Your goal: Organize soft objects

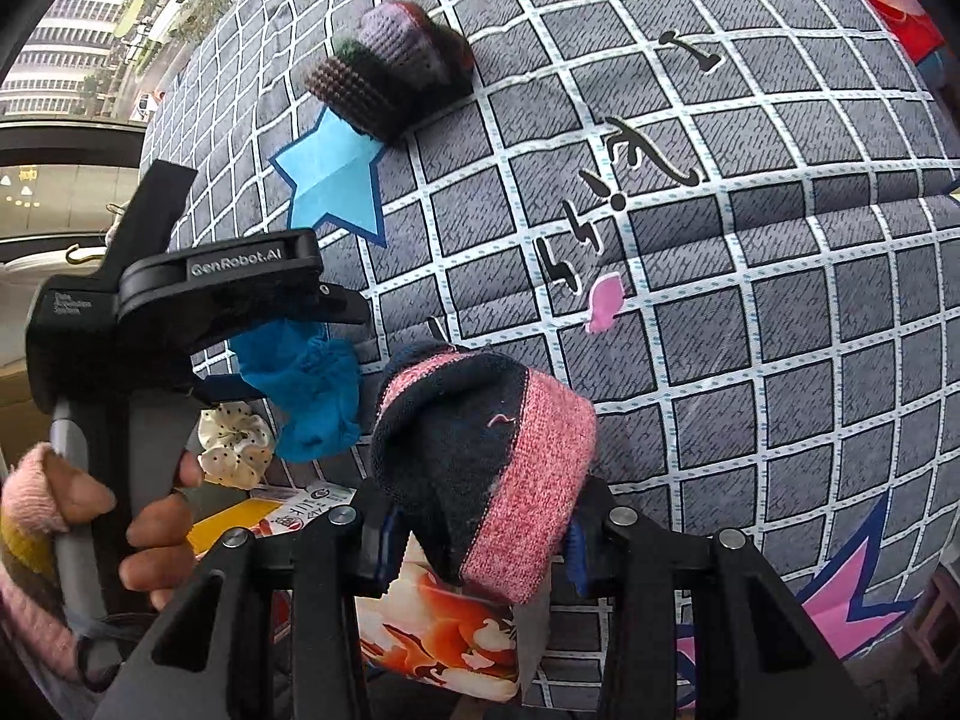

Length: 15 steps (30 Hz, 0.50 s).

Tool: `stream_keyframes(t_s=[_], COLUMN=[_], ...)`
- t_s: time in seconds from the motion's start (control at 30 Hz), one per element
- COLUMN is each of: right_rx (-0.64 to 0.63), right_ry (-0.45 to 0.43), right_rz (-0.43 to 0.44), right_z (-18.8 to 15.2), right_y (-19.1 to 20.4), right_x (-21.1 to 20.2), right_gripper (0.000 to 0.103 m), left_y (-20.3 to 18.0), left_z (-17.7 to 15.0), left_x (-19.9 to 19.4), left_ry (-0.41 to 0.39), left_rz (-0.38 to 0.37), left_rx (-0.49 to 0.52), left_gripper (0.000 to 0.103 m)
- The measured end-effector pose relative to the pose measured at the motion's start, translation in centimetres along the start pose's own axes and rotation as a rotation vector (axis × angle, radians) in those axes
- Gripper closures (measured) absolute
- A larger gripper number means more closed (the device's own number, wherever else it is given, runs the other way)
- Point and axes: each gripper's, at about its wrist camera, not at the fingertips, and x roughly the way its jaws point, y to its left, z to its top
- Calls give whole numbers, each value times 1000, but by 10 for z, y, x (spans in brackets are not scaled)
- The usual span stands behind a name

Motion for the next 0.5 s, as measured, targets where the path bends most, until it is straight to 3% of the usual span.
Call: stream_keyframes(t_s=[0.07, 0.1, 0.17, 0.2, 0.23, 0.3, 0.4, 0.5], right_rx=[-1, 1, 2, 3, 2, -4, -13, -28], right_ry=[-13, -22, -36, -43, -48, -56, -70, -89], right_rz=[-2, -2, -2, -2, -2, -3, -4, -6], right_z=[-1, -2, -2, -1, -1, -2, -3, -5], right_y=[-1, -1, 0, 1, 3, 6, 11, 17], right_x=[-7, -10, -15, -17, -18, -20, -26, -32], right_gripper=[60, 60, 60, 60, 61, 60, 60, 60], left_y=[0, -3, -13, -19, -25, -28, -24, -24], left_z=[-9, -12, -18, -20, -23, -27, -34, -49], left_x=[-4, -8, -18, -21, -22, -24, -41, -71], left_ry=[-36, -53, -93, -103, -96, -95, -141, -205], left_rz=[8, 17, 47, 56, 30, -2, -55, -61], left_rx=[26, 56, 149, 207, 270, 299, 310, 339], left_gripper=[13, 23, 52, 72, 77, 78, 78, 78])
